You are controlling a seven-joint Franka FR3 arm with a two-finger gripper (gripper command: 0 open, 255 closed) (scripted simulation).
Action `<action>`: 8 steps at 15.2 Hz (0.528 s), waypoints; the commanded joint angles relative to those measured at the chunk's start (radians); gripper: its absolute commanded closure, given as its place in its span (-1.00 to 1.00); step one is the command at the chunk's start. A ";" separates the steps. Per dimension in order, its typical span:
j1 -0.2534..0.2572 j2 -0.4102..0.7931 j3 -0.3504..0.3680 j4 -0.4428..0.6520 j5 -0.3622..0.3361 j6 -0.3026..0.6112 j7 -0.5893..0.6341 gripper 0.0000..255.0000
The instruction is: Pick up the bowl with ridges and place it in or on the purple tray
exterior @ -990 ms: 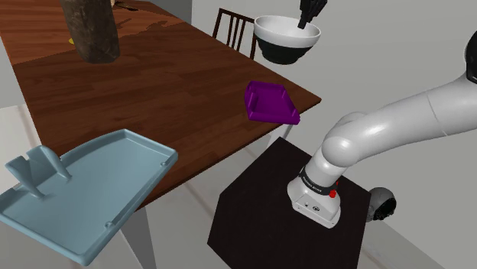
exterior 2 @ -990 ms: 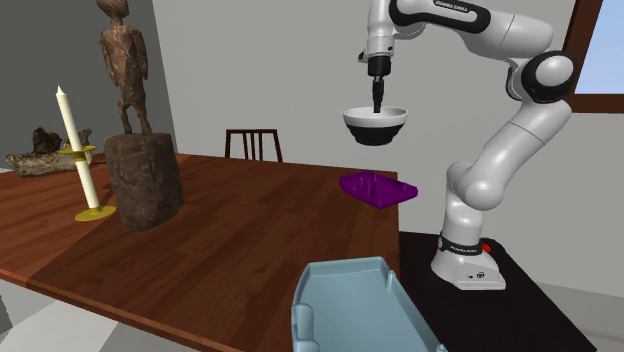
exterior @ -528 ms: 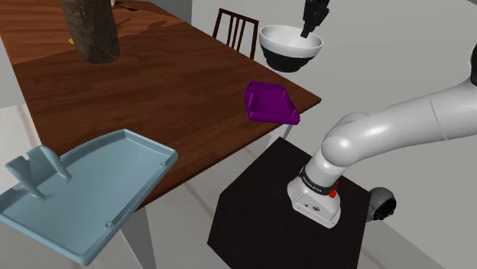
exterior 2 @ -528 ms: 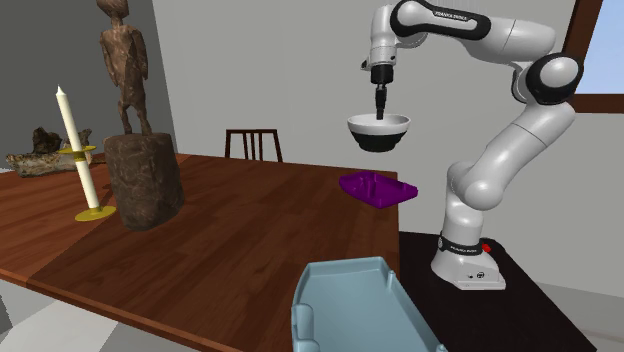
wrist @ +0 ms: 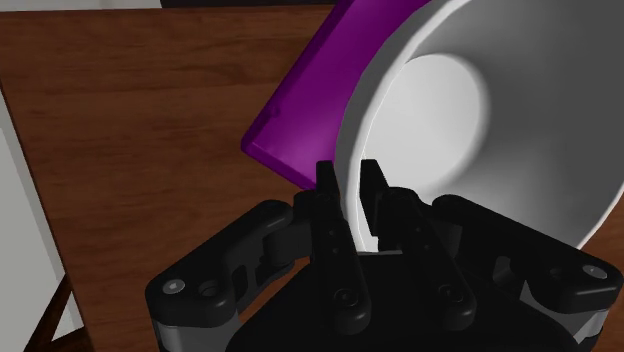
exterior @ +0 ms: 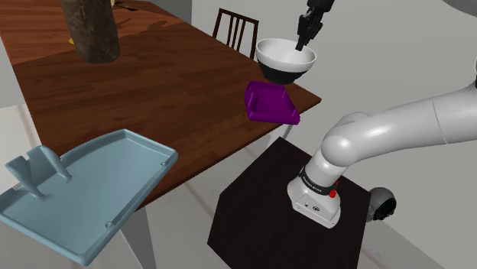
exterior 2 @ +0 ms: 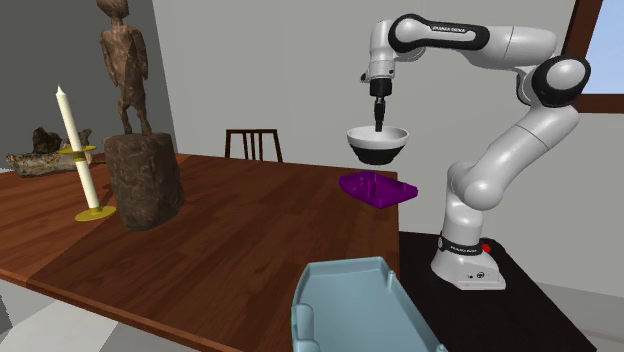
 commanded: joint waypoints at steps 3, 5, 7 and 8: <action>-0.005 -0.020 -0.002 -0.068 -0.005 0.049 -0.003 1.00; -0.007 -0.029 -0.004 -0.101 -0.008 0.073 -0.005 1.00; -0.009 -0.037 -0.006 -0.133 -0.011 0.097 -0.007 1.00; -0.010 -0.039 -0.006 -0.144 -0.012 0.105 -0.008 1.00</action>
